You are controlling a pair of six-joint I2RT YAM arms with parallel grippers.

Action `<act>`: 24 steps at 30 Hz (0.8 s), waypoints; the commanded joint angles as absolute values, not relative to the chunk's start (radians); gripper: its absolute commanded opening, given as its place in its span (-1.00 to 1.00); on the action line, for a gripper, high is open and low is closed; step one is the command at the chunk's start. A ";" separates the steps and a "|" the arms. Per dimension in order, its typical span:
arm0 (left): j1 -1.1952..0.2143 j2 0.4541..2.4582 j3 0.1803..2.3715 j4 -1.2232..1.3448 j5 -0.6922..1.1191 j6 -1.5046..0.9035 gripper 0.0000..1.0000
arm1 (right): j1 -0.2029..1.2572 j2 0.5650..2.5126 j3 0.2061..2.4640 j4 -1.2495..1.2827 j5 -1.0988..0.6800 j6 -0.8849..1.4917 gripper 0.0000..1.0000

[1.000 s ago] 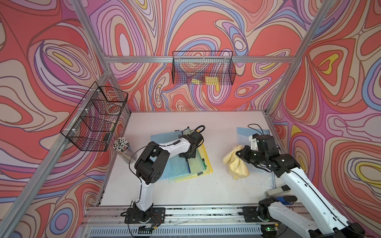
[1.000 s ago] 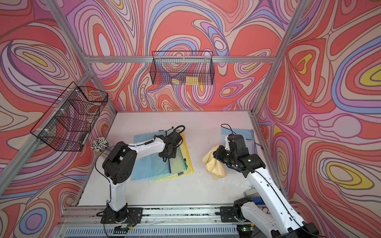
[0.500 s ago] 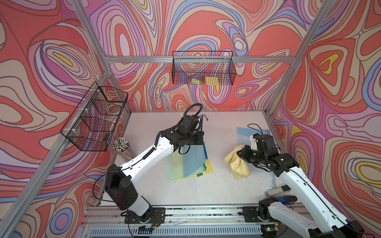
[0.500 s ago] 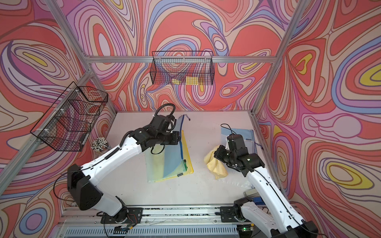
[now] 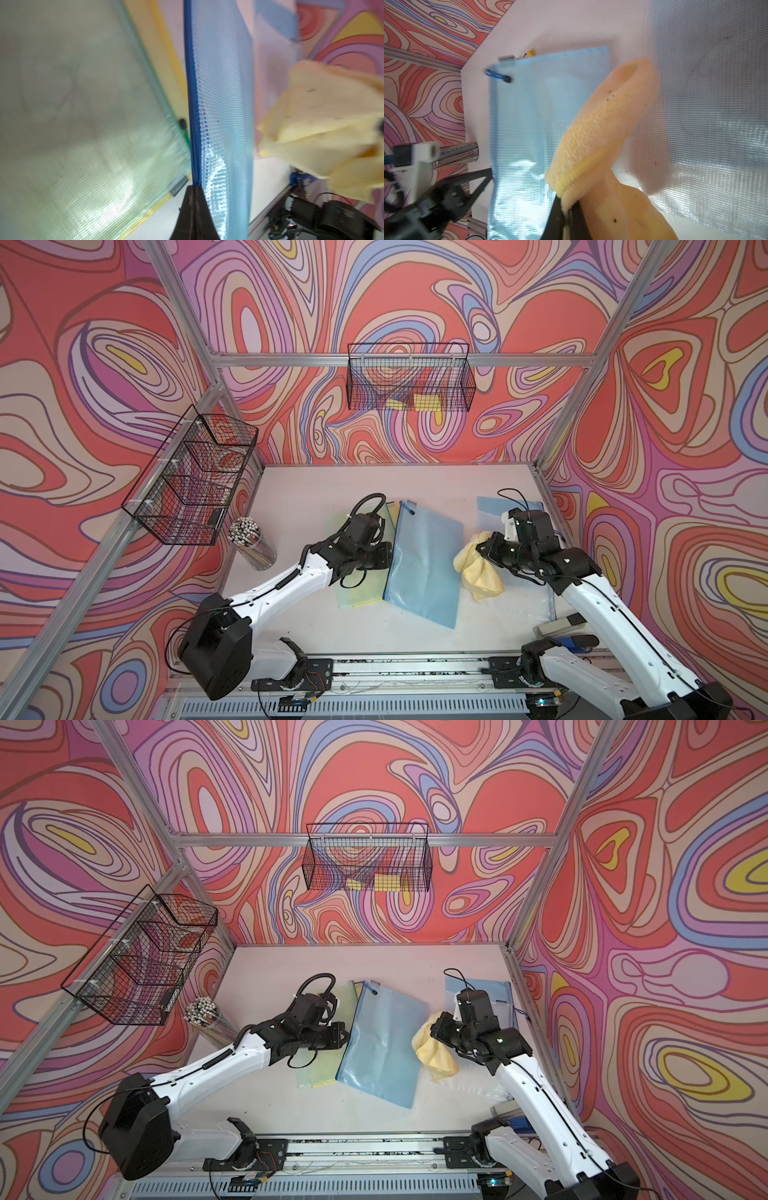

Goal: Wipe the document bag
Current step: Place the document bag at the center of the board, then wipe the dirt from the document bag.

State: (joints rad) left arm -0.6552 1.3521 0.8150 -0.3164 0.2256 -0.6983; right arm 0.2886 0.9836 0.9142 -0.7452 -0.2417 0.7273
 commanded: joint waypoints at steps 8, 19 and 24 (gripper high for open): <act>-0.653 1.405 0.581 -0.133 0.150 -0.834 -1.00 | 0.665 1.377 1.067 -0.434 -0.431 0.738 -1.00; -0.653 1.404 0.525 -0.068 0.135 -0.870 -1.00 | 0.781 1.675 1.127 -0.334 -0.342 0.813 -1.00; -0.653 1.365 0.525 -0.097 0.120 -0.865 -1.00 | 0.688 1.756 1.039 -0.278 -0.366 0.828 -1.00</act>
